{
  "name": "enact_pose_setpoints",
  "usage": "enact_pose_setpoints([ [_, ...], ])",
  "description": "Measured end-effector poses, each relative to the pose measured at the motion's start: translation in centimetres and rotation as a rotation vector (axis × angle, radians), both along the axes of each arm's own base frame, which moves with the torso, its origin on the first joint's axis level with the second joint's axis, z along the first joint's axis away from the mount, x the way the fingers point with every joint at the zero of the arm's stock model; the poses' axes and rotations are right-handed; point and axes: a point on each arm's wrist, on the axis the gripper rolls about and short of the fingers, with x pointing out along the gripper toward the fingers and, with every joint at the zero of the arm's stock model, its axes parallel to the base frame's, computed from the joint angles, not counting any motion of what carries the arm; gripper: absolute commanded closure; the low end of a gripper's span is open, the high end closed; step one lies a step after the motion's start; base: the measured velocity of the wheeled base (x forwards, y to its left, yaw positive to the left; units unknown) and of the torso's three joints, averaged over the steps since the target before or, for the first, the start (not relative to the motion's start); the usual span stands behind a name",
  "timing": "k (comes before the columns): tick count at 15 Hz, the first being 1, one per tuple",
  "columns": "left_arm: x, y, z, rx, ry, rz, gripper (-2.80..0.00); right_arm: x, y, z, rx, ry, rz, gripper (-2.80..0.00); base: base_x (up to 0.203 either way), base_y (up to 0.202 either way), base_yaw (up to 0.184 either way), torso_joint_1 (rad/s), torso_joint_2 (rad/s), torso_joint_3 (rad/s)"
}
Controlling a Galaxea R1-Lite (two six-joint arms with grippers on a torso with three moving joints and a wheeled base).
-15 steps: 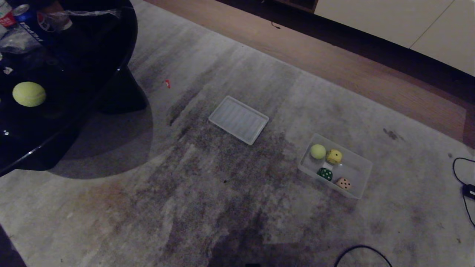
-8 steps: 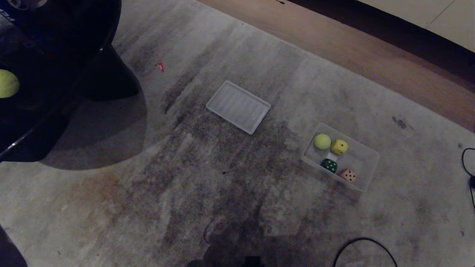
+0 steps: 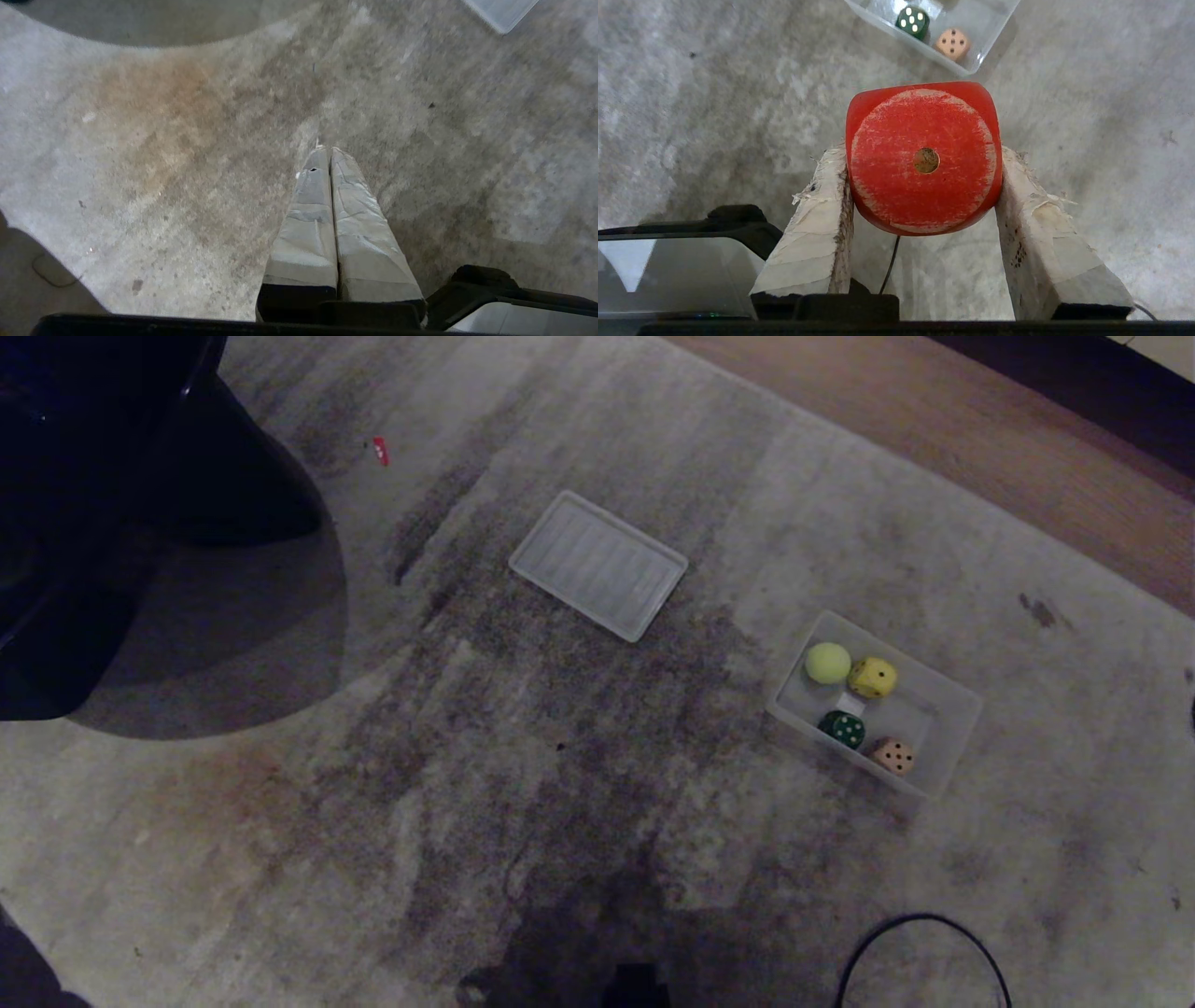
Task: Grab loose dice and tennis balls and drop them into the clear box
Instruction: Put the toys in the box
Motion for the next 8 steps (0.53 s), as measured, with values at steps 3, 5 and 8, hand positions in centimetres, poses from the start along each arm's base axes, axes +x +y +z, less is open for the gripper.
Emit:
enact_pose_setpoints([
  [3,0.0,0.0,0.0,0.000,0.000,0.000,0.00,0.0,0.0,0.0,0.006,0.001,-0.003,0.00,0.000,0.000,0.000,0.003,0.00,-0.197],
  [5,0.0,0.0,0.0,0.000,0.001,-0.001,0.00,0.0,0.0,0.1,0.022,0.006,-0.006,0.00,0.000,0.000,0.000,0.005,0.00,-0.113],
  [8,0.0,0.0,0.0,0.000,0.001,0.000,0.00,0.0,0.0,1.9,0.063,0.037,-0.009,0.00,0.000,0.000,0.000,0.004,0.00,-0.025],
])
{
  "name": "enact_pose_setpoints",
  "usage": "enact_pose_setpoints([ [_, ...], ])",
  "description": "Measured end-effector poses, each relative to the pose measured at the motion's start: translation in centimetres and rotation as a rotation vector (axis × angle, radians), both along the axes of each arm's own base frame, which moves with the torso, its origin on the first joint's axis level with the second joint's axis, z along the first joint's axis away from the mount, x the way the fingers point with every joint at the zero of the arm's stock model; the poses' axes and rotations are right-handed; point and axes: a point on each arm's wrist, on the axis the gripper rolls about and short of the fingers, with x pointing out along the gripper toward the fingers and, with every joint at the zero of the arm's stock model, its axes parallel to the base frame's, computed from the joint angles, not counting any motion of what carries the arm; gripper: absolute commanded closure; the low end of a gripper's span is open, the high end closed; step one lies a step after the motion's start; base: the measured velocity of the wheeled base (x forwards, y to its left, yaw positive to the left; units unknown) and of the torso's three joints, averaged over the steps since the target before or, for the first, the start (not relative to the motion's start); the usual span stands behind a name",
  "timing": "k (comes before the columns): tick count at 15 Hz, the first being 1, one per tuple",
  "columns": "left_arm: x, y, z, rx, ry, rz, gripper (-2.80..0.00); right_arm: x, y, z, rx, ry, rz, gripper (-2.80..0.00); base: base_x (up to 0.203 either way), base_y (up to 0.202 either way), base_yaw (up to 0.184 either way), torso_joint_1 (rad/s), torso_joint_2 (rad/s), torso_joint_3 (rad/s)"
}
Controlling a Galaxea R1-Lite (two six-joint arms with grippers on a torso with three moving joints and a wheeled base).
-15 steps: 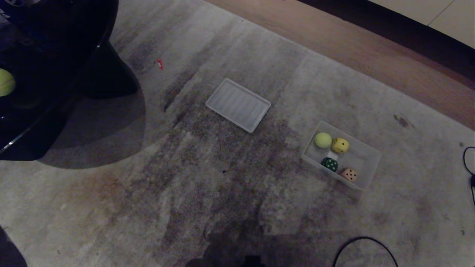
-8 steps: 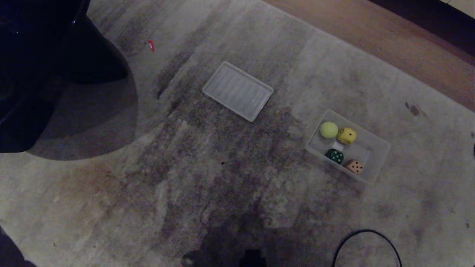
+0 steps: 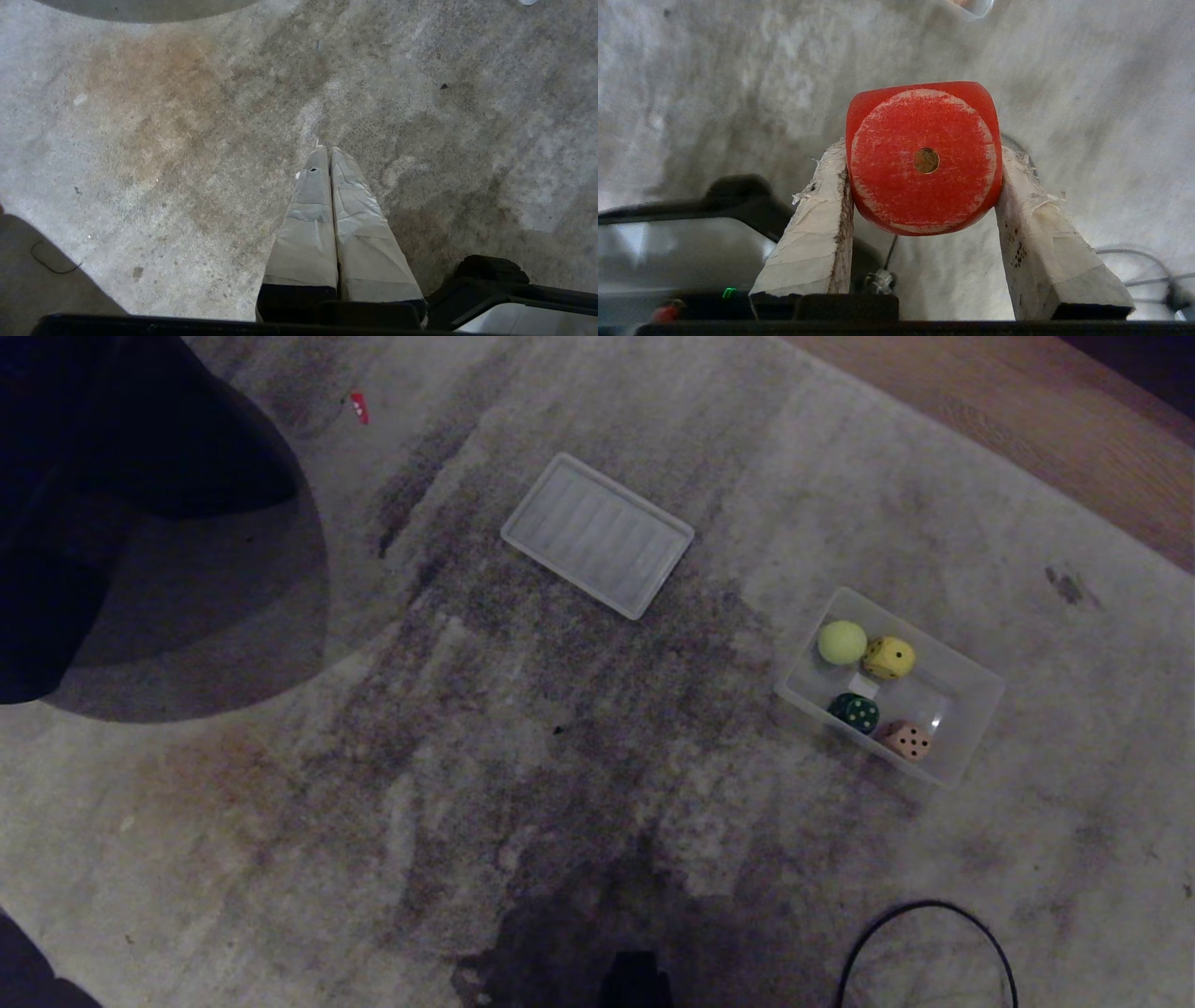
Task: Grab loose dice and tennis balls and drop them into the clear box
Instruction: Put the toys in the box
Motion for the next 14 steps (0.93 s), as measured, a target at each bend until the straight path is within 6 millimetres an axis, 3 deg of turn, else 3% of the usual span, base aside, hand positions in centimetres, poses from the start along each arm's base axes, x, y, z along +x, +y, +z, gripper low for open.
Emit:
enact_pose_setpoints([
  [2,0.0,0.0,0.0,0.000,0.001,0.000,0.00,0.9,0.0,2.6,0.060,0.051,-0.007,0.00,0.000,0.000,0.000,0.000,0.00,0.000],
  [4,0.0,0.0,0.0,0.000,0.000,0.000,0.00,2.9,0.0,5.7,0.117,0.117,-0.021,0.00,0.000,0.000,0.000,0.000,0.00,0.000],
  [7,0.0,0.0,0.0,0.000,0.000,0.000,0.00,8.8,0.1,9.0,0.164,0.205,-0.050,0.00,0.000,0.000,0.000,0.000,0.00,0.000],
  [10,0.0,0.0,0.0,0.000,0.000,0.000,0.00,16.6,-0.4,9.5,0.184,0.240,-0.103,0.00,0.000,0.000,0.000,0.000,0.00,0.000],
  [14,0.0,0.0,0.0,0.000,0.000,0.000,0.00,25.7,-1.8,7.6,0.232,0.206,-0.166,0.00,0.000,0.000,0.000,0.000,0.00,0.000],
])
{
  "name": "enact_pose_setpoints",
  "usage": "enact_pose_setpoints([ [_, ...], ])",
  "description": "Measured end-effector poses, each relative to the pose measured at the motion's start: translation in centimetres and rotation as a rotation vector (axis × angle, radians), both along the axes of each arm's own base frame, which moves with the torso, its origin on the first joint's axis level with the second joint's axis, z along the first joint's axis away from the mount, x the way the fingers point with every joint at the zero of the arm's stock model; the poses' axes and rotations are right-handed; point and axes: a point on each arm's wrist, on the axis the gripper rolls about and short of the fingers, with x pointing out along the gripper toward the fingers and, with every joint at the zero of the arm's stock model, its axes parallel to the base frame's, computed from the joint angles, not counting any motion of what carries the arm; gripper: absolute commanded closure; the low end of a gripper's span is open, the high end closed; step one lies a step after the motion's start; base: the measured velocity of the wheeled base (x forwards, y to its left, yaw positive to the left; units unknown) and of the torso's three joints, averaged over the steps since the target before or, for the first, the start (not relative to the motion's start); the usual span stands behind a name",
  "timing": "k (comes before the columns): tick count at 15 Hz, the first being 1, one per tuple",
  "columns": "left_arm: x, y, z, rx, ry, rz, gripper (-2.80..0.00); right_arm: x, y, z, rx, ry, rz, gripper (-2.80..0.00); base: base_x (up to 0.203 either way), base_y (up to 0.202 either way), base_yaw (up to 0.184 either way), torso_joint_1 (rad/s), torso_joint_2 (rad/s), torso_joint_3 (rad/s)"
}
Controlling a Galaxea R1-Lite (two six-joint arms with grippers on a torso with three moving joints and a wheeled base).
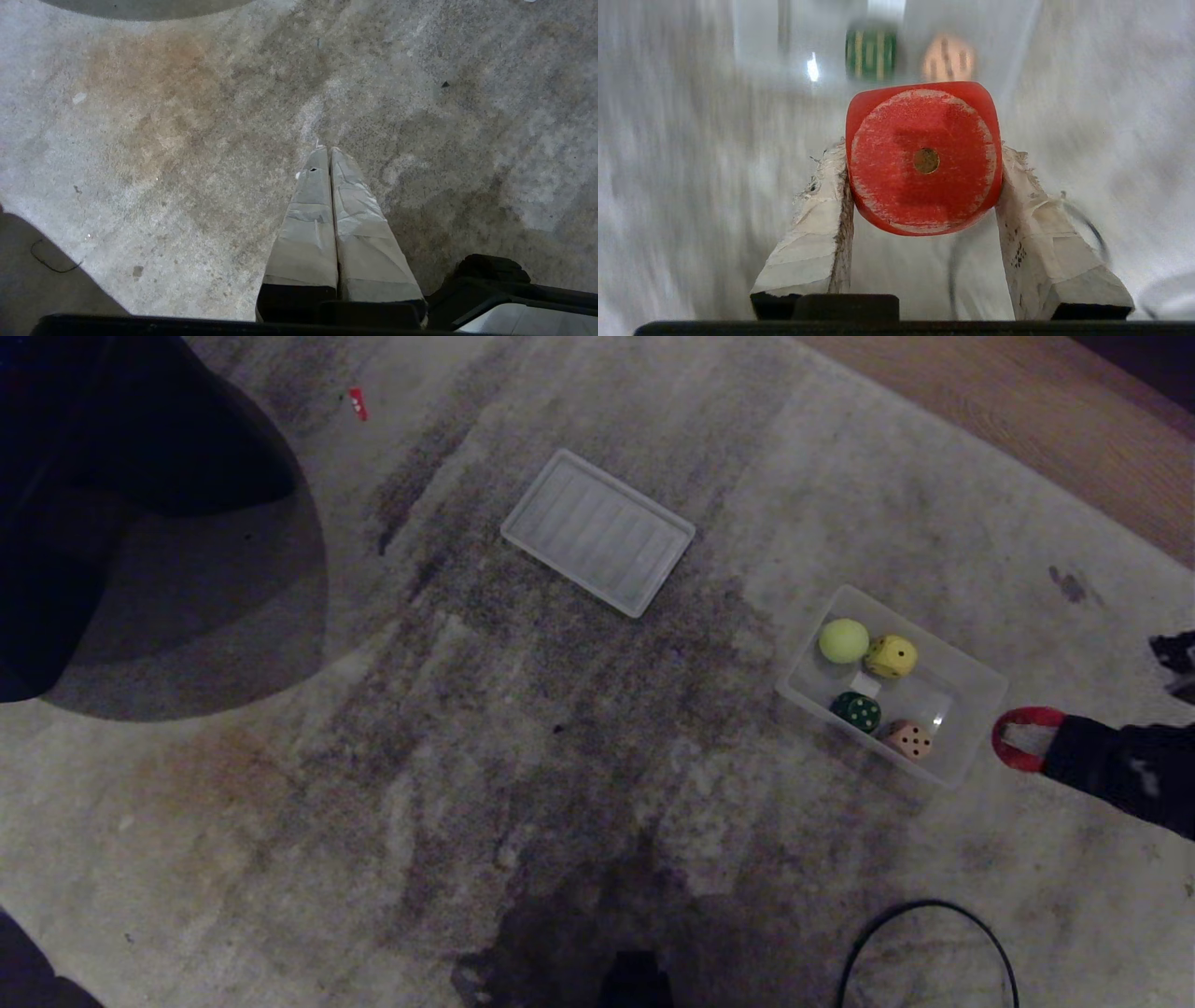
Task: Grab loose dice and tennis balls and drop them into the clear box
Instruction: Put the toys in the box
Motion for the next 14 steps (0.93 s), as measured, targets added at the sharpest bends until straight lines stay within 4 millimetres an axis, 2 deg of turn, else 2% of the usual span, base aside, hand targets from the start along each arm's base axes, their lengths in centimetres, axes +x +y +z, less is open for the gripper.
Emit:
enact_pose_setpoints([
  [3,0.0,0.0,0.0,0.000,0.000,0.000,0.00,4.9,-1.3,-0.6,0.051,-0.058,-0.051,0.00,0.000,0.000,0.000,0.000,0.00,0.000],
  [6,0.0,0.0,0.0,0.000,0.001,0.000,0.00,7.7,-2.6,-1.7,0.090,-0.043,-0.076,0.00,0.000,0.000,0.000,0.000,0.00,0.000],
  [7,0.0,0.0,0.0,0.000,0.000,0.000,0.00,8.3,-2.9,-2.2,0.096,-0.033,-0.082,-2.66,0.000,0.000,0.000,0.000,0.00,0.000],
  [8,0.0,0.0,0.0,0.000,0.000,0.000,0.00,8.8,-3.2,-2.5,0.098,-0.031,-0.089,-2.80,0.000,0.000,0.000,0.000,0.00,0.000],
  [14,0.0,0.0,0.0,0.000,0.000,0.000,0.00,10.3,-5.2,-3.0,0.080,-0.047,-0.136,-2.80,0.000,0.000,0.000,0.000,0.00,0.000],
])
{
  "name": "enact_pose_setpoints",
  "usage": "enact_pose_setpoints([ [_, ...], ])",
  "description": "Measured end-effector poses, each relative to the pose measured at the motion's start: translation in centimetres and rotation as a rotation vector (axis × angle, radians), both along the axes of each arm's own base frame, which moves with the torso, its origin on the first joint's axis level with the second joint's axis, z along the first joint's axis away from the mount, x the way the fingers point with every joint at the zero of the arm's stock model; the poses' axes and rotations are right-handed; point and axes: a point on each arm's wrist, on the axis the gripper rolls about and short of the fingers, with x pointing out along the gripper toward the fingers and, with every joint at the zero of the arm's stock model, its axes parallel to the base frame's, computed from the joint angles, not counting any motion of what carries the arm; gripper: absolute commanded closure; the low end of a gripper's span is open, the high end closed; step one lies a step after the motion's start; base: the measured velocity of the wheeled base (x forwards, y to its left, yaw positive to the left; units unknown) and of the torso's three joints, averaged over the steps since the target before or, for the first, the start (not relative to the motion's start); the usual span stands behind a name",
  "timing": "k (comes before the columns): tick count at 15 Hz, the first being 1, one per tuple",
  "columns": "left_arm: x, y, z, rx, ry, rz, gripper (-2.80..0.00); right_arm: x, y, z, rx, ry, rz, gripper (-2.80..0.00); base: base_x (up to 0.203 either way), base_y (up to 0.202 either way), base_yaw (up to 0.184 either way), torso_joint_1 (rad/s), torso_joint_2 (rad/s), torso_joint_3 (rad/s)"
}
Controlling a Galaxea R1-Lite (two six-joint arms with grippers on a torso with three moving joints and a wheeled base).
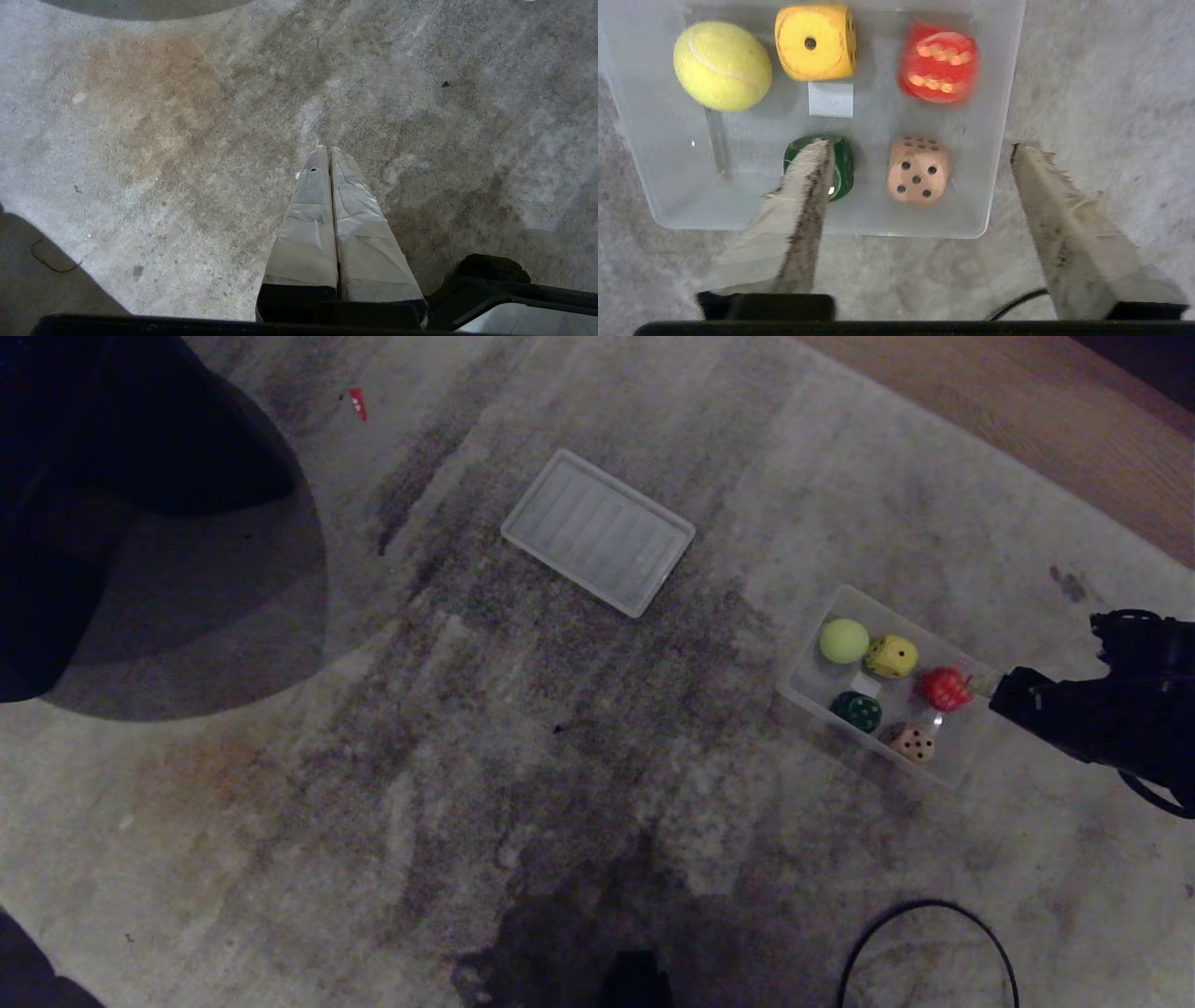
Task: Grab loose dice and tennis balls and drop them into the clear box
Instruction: Put the toys in the box, then pick up the ball on the table
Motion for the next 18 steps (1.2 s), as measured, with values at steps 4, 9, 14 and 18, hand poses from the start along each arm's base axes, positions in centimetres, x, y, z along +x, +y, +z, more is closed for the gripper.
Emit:
enact_pose_setpoints([
  [4,0.0,0.0,0.0,0.000,0.000,0.000,0.00,-1.2,0.1,0.7,-0.017,-0.008,0.007,0.00,0.000,0.000,0.000,0.000,0.00,0.000],
  [9,0.0,0.0,0.0,0.000,-0.001,0.000,0.00,-6.2,2.7,3.3,-0.038,-0.029,0.110,0.00,0.000,0.000,0.000,0.000,0.00,0.000],
  [14,0.0,0.0,0.0,0.000,0.000,0.001,0.00,-14.9,5.9,6.2,-0.043,-0.066,0.218,0.00,0.000,0.000,0.000,0.000,0.00,0.000],
  [18,0.0,0.0,0.0,0.000,-0.001,0.000,0.00,-23.4,6.7,7.1,-0.054,-0.103,0.217,0.00,0.000,0.000,0.000,0.000,0.00,0.000],
])
